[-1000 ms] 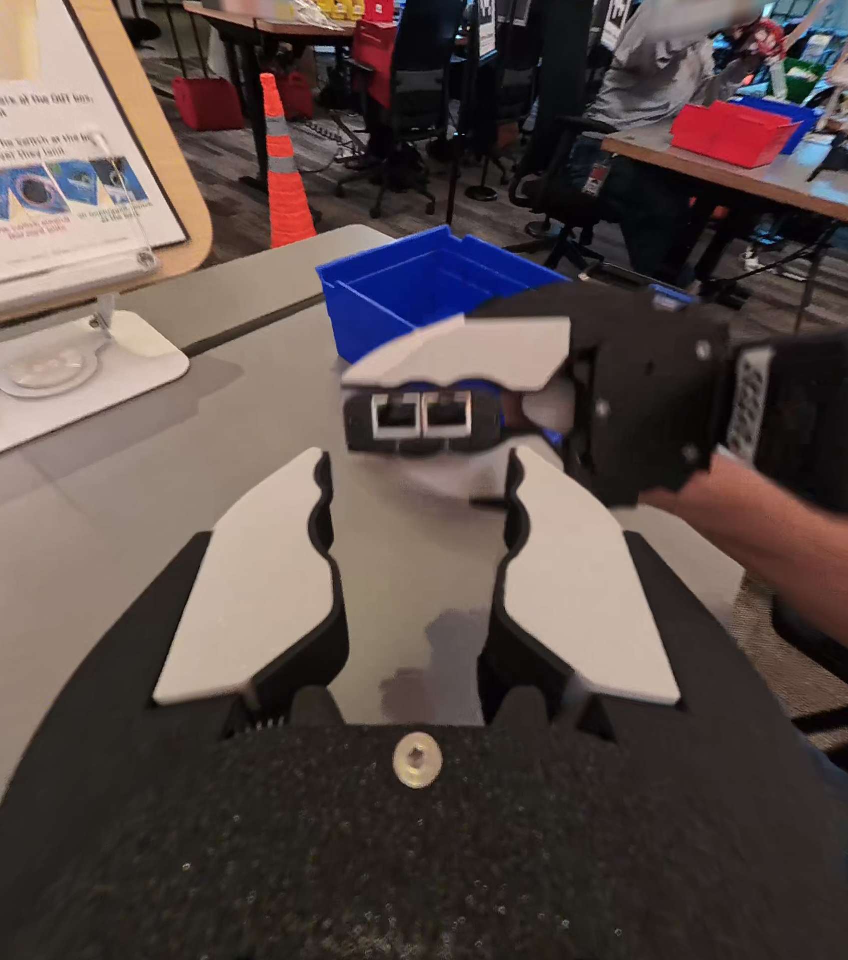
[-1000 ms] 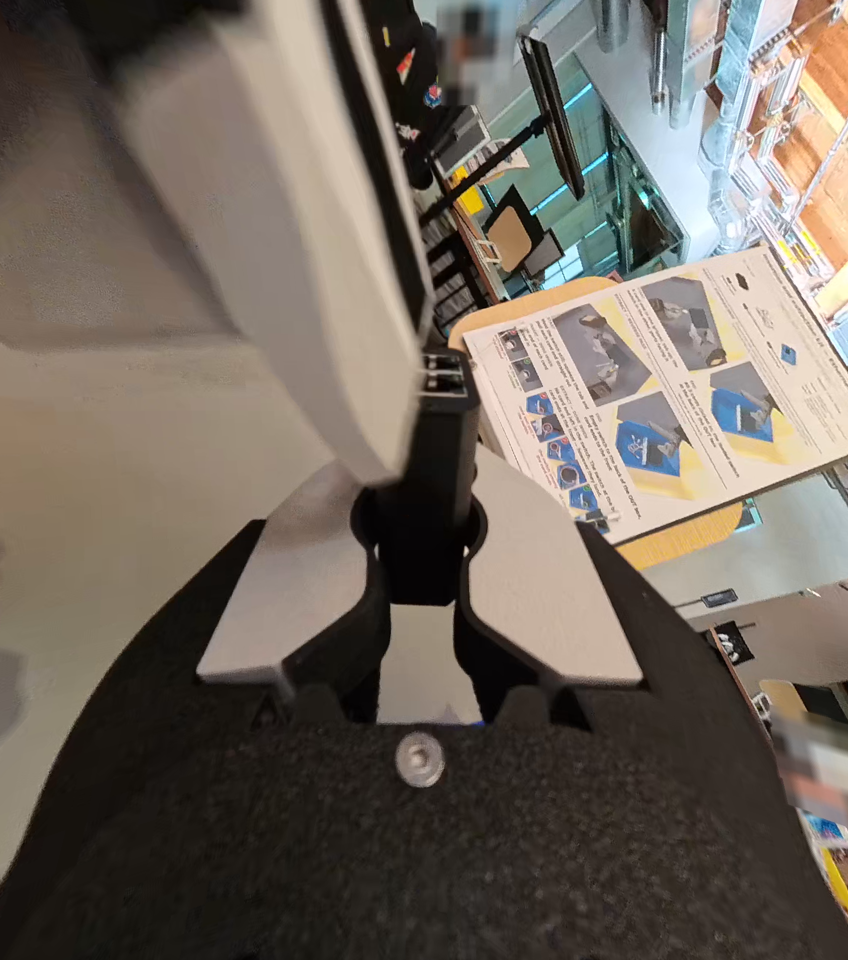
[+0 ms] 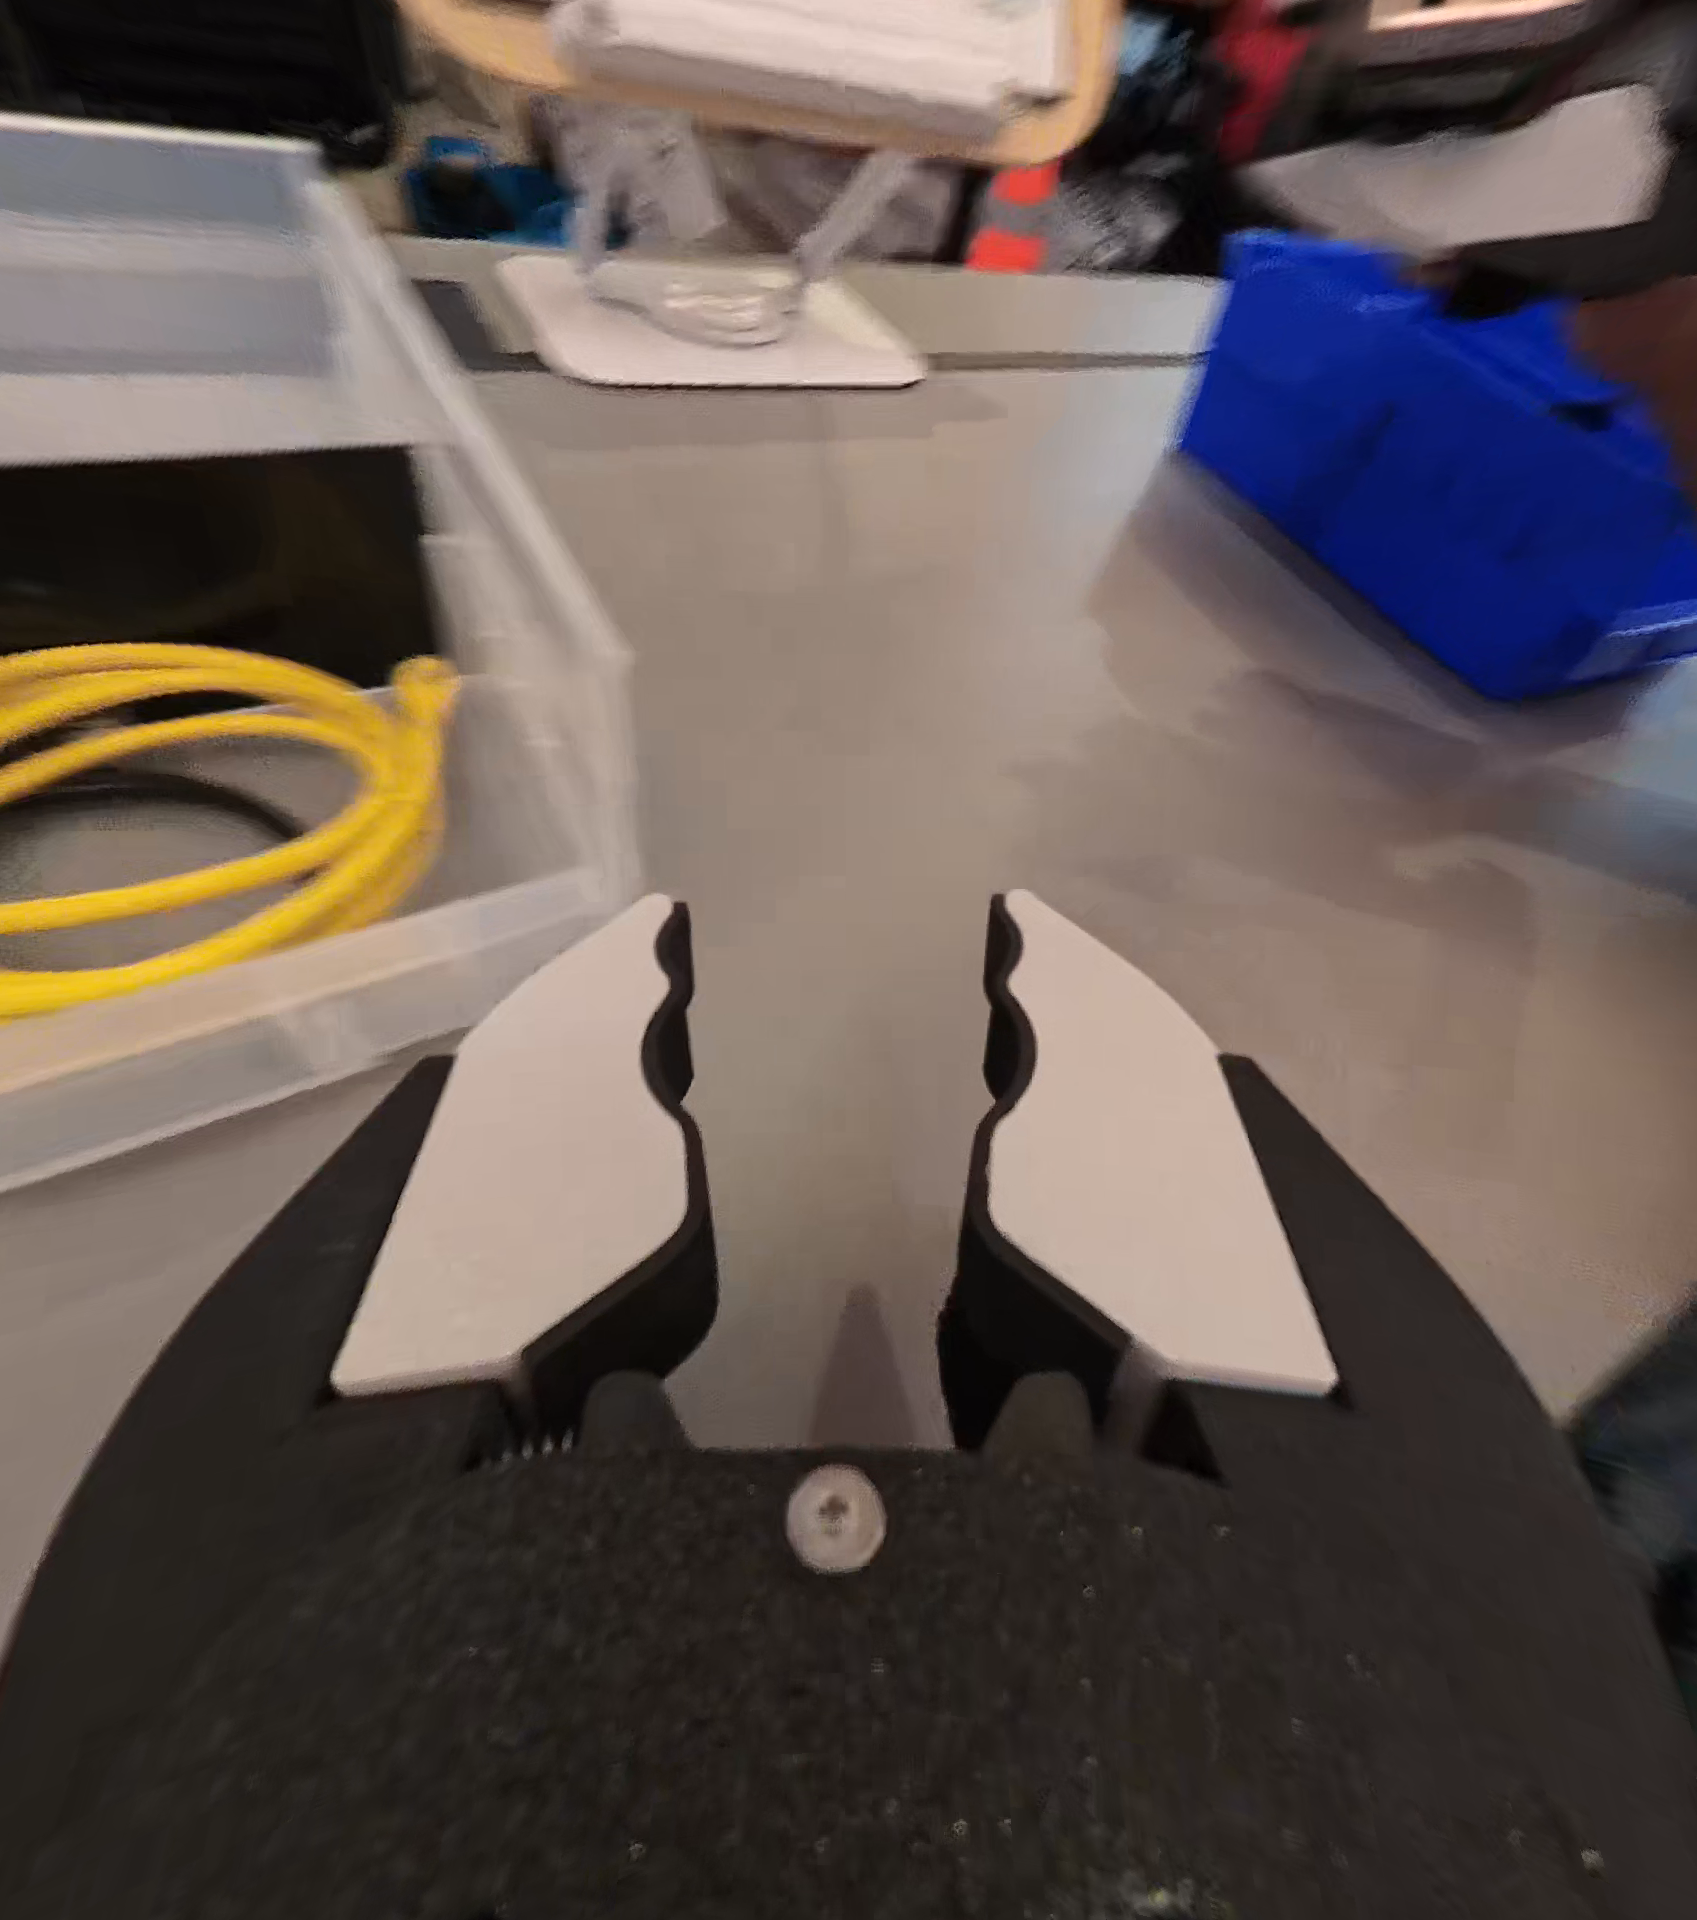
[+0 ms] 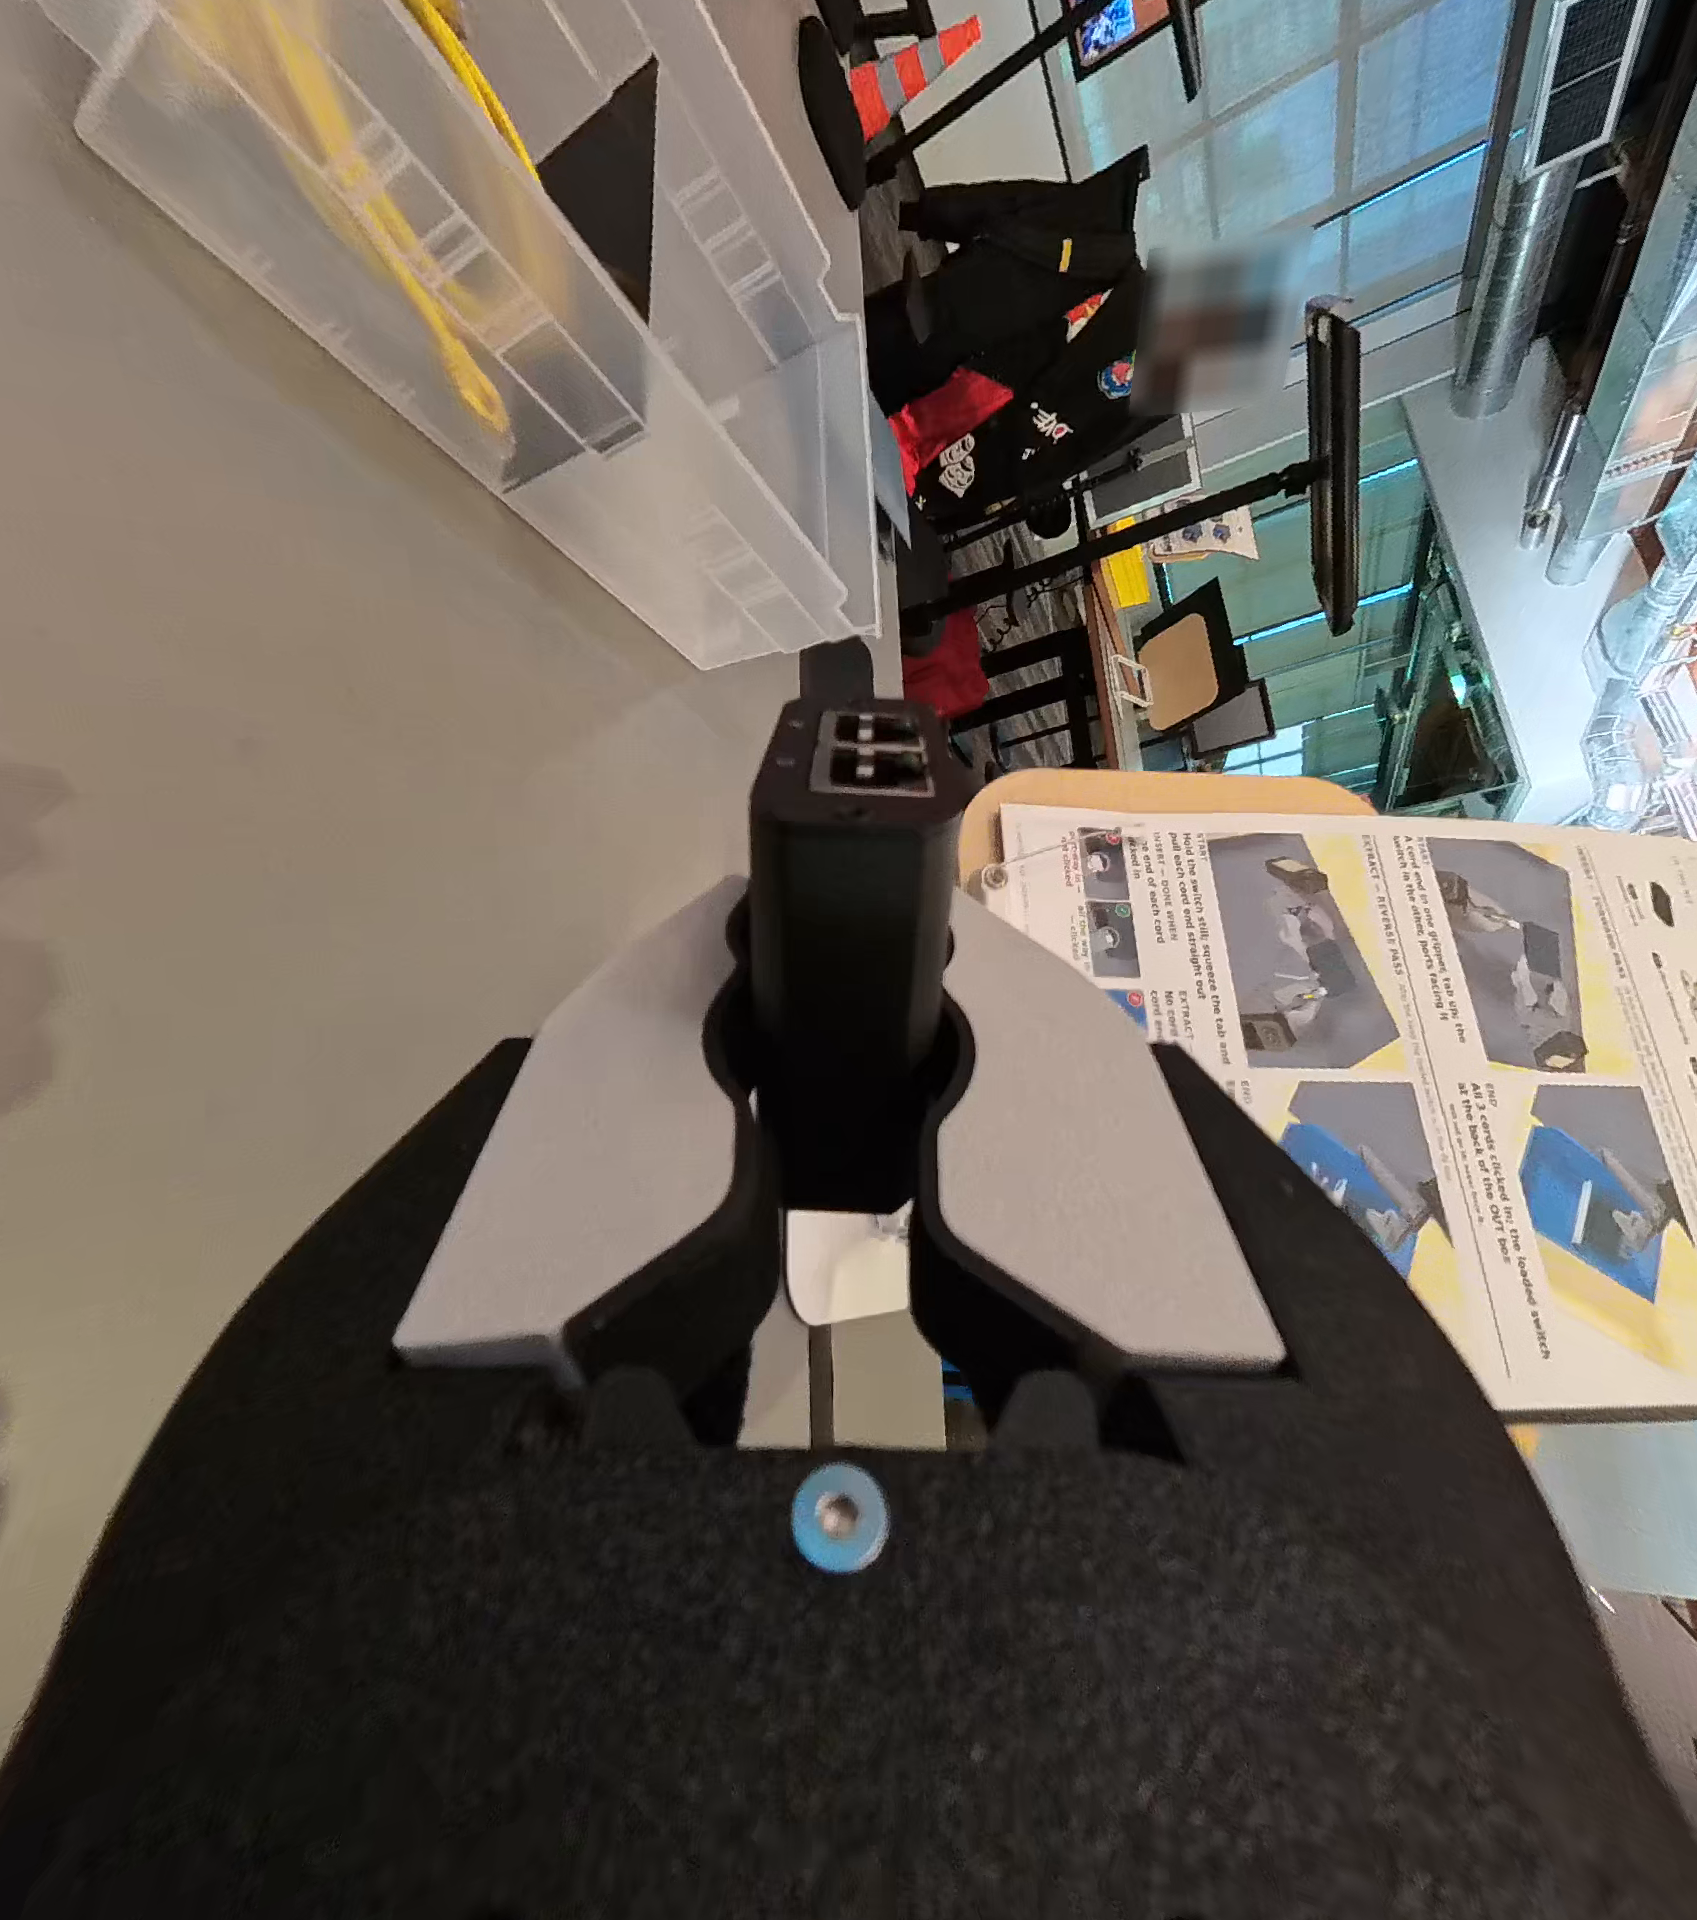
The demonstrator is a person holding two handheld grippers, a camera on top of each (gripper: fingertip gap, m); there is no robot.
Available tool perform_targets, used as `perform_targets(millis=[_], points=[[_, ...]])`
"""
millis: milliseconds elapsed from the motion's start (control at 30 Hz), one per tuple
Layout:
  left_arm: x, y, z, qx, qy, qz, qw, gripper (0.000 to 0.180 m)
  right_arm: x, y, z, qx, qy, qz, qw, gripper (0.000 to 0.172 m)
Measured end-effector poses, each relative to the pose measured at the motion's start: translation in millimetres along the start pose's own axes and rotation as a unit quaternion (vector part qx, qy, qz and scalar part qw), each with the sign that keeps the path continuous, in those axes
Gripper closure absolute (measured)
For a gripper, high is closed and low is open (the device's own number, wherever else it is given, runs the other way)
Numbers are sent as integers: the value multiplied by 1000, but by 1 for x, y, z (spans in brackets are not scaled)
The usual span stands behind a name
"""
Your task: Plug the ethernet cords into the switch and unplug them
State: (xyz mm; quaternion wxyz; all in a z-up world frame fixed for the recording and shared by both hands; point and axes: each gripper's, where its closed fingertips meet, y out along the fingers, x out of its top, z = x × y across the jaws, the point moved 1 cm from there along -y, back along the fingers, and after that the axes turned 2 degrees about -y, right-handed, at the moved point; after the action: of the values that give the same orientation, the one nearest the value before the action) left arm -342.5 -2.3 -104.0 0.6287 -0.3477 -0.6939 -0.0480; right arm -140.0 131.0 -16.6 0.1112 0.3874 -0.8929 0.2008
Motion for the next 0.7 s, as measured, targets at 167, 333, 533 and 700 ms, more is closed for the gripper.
perform_targets(millis=[167,333,533,700], points=[[17,-12,104,162,-82,82,980,127,-6,-8,-4,-3,-10,14,1000,147],[22,3,162,225,-161,116,954,128,-2,-15,-12,-12,-35,19,999,147],[16,11,203,305,-151,174,924,129,-4,-20,-13,-13,-53,26,998,147],[9,17,205,314,-127,238,910,128,-8,-23,-14,-10,-48,23,999,147]])
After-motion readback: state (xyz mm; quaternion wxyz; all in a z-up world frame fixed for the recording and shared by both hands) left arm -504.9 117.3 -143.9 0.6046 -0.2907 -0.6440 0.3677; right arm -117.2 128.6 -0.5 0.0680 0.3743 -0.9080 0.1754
